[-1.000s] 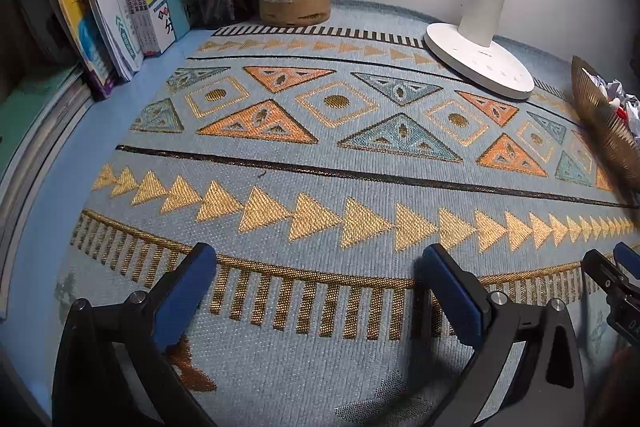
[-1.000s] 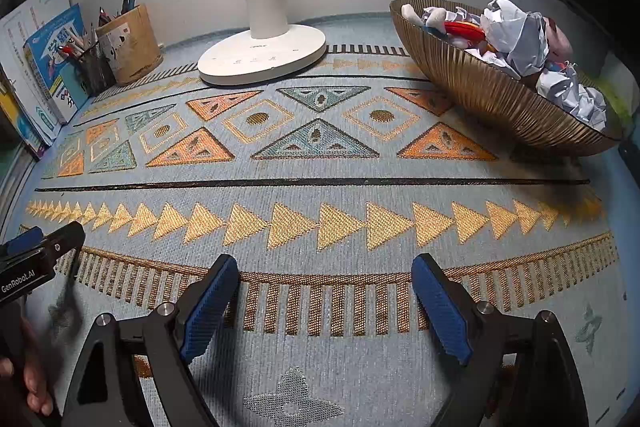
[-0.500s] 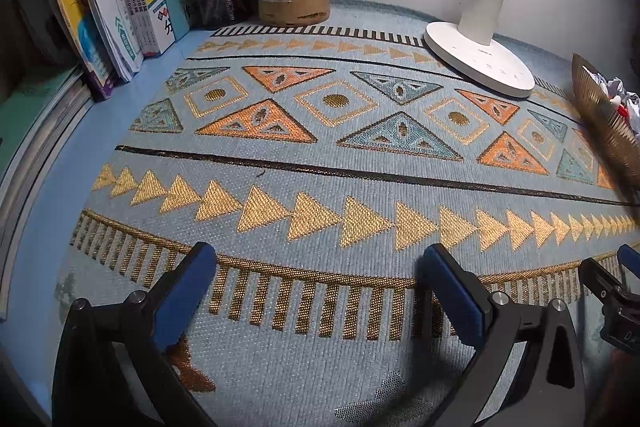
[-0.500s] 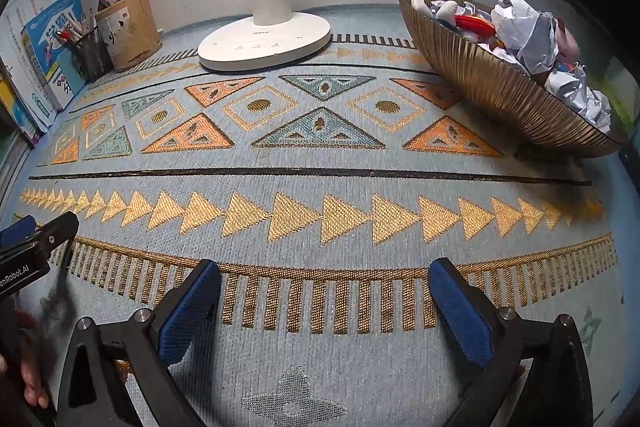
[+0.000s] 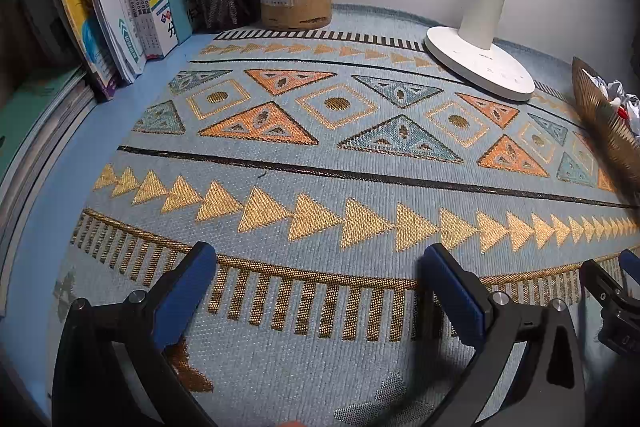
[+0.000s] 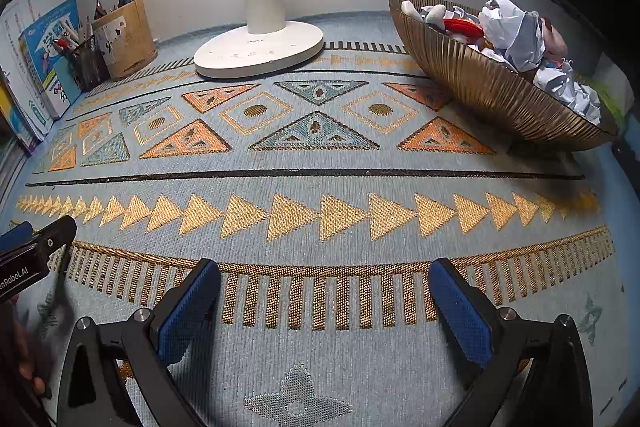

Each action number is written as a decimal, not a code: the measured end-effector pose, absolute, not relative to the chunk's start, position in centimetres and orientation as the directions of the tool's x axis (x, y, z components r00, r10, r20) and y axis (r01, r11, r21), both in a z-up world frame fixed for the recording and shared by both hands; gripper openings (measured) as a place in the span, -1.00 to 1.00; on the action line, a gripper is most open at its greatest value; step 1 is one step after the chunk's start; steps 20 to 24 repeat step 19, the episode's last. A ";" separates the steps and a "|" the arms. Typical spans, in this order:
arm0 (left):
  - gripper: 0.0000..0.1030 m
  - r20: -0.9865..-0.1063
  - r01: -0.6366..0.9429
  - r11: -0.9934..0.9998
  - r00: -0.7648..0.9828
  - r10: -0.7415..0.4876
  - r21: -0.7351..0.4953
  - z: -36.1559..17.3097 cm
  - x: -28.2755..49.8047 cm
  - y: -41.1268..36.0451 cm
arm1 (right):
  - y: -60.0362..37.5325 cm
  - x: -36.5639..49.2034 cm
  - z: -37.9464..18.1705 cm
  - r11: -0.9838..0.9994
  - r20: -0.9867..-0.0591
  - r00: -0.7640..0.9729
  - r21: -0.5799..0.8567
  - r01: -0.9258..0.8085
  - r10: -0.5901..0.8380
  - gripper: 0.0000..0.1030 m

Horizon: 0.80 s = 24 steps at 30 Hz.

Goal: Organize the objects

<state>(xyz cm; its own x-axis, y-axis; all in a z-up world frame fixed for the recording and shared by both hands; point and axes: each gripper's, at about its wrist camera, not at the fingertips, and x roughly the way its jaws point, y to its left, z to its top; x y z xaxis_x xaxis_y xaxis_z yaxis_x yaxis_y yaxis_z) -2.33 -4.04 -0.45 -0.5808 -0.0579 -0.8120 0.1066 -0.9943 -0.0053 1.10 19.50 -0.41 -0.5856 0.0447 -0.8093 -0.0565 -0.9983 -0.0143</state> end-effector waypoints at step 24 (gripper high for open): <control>1.00 -0.812 0.106 -0.994 -0.581 -0.059 -0.004 -0.3 -2.4 -4.1 | 19.5 1.1 -0.4 -0.998 -0.809 -0.586 -0.014 -0.057 0.045 1.00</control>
